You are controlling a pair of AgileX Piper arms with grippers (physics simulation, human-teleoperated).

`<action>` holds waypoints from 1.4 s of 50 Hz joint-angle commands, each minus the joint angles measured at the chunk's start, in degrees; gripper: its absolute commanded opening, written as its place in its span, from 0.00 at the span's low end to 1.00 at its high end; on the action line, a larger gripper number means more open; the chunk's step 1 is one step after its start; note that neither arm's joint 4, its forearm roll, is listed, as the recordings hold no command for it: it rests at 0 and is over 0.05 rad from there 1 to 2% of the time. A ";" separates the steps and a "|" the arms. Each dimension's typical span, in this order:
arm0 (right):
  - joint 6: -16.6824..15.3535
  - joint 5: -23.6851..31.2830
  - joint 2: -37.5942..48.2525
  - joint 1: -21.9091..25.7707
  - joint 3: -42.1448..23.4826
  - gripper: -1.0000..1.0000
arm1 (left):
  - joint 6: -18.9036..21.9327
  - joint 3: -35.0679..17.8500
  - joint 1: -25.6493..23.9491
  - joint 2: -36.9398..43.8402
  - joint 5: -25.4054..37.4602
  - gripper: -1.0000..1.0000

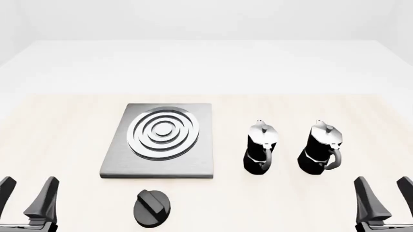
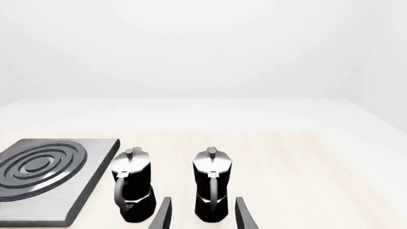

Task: Turn off the stove.

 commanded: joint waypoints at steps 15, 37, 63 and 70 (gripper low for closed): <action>0.05 0.20 0.09 0.31 -0.09 1.00 | 0.35 -0.86 -0.51 0.37 0.98 1.00; 0.35 -0.99 1.72 0.94 0.01 1.00 | -2.07 -14.28 -6.43 31.15 -1.58 1.00; 0.21 -0.27 1.26 2.41 0.01 1.00 | 13.22 -18.08 -15.28 56.04 3.51 1.00; 0.21 -0.36 1.37 2.43 0.02 1.00 | 14.23 -17.25 -16.28 60.94 1.02 1.00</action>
